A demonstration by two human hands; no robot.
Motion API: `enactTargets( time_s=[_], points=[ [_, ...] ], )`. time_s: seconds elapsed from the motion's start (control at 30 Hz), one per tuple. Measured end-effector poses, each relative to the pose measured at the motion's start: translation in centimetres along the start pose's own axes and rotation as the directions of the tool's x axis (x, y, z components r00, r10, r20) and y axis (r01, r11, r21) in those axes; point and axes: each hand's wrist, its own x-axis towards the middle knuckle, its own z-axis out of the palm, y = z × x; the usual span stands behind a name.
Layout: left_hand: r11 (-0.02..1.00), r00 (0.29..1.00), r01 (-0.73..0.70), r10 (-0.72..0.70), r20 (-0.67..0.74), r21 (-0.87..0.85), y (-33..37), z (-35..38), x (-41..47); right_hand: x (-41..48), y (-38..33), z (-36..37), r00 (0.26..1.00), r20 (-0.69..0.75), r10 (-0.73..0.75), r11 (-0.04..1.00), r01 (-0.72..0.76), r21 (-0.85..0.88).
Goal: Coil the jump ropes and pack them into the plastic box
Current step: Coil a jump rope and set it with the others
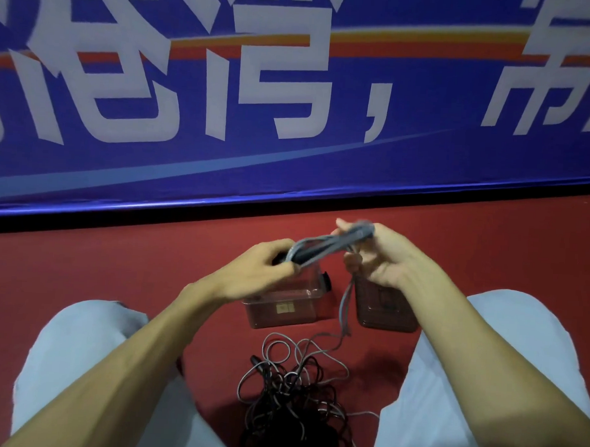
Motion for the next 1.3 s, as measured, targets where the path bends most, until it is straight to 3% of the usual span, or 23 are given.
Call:
enactTargets(
  time_s=[0.13,0.27,0.33,0.43,0.53,0.63,0.77,0.83,0.9,0.97,1.03,1.17,1.3],
  points=[
    [0.935,0.986,0.0,-0.06,-0.156,-0.355,0.4,-0.1,0.3,0.1,0.3,0.7,0.994,0.095,-0.055,0.998,0.051,0.047],
    [0.854,0.967,-0.033,-0.103,-0.232,-0.519,0.2,-0.1,0.7,0.1,0.8,1.4,0.983,0.168,-0.078,0.997,0.078,0.003],
    [0.849,0.959,-0.061,-0.096,-0.267,-0.526,0.2,-0.1,0.9,-0.1,0.7,1.5,0.972,0.226,-0.07,0.993,0.09,-0.079],
    [0.848,0.917,-0.086,-0.137,-0.374,-0.523,-0.1,-0.1,1.6,-1.0,0.9,1.9,0.945,0.326,0.025,0.913,0.111,-0.392],
    [0.873,0.859,0.0,-0.249,-0.447,-0.487,-1.1,-0.7,2.1,-1.4,1.9,2.4,0.947,0.308,0.093,0.703,0.157,-0.693],
    [0.944,0.882,0.052,-0.197,-0.429,-0.325,-2.1,-1.1,2.0,-1.1,2.0,1.8,0.943,0.322,-0.087,0.33,0.332,-0.884],
    [0.989,0.966,0.109,-0.082,-0.246,0.098,-2.9,-1.7,1.7,-1.2,1.8,1.5,0.85,0.477,-0.223,-0.162,0.451,-0.878],
    [0.931,0.986,0.143,-0.105,-0.129,0.335,-3.1,-1.7,1.5,-1.2,1.9,1.6,0.79,0.542,-0.287,-0.298,0.465,-0.834],
    [0.898,0.989,0.145,-0.146,-0.03,0.415,-3.1,-1.3,1.3,-1.1,1.9,1.7,0.712,0.595,-0.374,-0.335,0.494,-0.802],
    [0.916,0.985,0.146,-0.171,0.036,0.374,-3.0,-0.9,1.2,-0.9,2.1,1.5,0.631,0.621,-0.464,-0.367,0.501,-0.784],
    [0.915,0.983,0.143,-0.174,0.051,0.377,-2.7,-0.5,1.0,-0.6,2.2,1.1,0.599,0.578,-0.554,-0.336,0.474,-0.814],
    [0.885,0.992,0.112,-0.13,0.008,0.452,-2.1,0.2,0.8,0.1,2.1,0.9,0.657,0.366,-0.659,-0.114,0.393,-0.912],
    [0.86,0.989,0.086,-0.134,0.061,0.503,-1.6,0.4,0.6,0.2,2.4,1.1,0.772,0.199,-0.603,0.051,0.286,-0.957]
  ],
)
